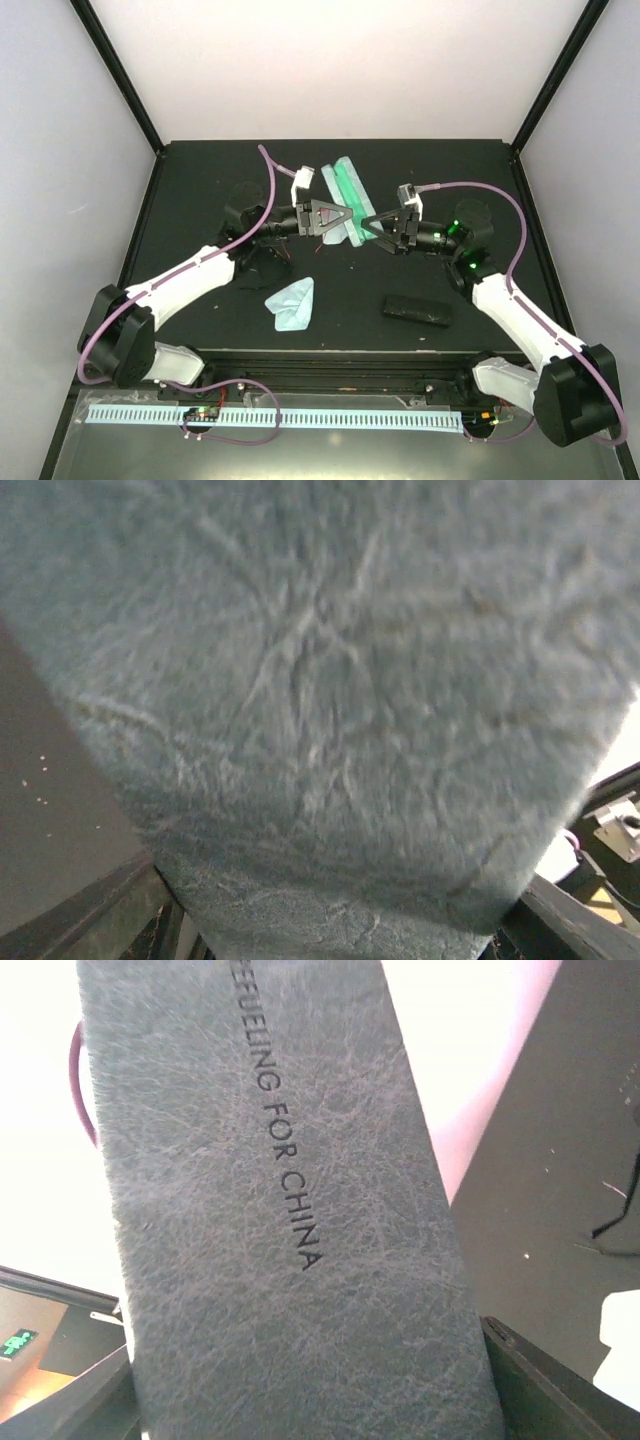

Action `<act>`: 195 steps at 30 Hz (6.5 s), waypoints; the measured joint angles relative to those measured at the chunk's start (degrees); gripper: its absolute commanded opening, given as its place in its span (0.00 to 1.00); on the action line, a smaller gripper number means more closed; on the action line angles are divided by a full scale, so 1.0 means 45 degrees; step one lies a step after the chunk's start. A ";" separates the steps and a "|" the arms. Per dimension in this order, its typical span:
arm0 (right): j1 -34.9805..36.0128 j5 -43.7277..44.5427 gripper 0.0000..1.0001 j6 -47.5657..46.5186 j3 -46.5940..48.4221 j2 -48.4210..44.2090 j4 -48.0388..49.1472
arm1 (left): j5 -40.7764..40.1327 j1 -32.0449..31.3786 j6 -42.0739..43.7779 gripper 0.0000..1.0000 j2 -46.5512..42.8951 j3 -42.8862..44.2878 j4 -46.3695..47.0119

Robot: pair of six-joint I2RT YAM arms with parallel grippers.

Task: Organize the sunglasses
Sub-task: Open the sunglasses case, then place the sunglasses case at the center of the board, then move the sunglasses case at the center of the board, then adjust the sunglasses case at the center of the board.

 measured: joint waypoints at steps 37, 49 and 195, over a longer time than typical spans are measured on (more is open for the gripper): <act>-0.0544 0.4138 0.27 0.0151 0.0364 -0.2482 -0.2769 | -0.2778 0.0325 0.1933 0.99 -0.1724 -0.0253 -0.1753; -0.1506 0.5299 0.32 -0.6067 0.0403 0.1292 -0.7393 | -0.5547 0.0374 0.4464 0.99 -0.2050 -0.0797 -0.6198; 0.3405 1.6767 0.71 -1.0428 0.4119 0.7669 -1.5397 | -0.8199 0.0583 0.5683 0.99 -0.1525 -0.2040 -0.8408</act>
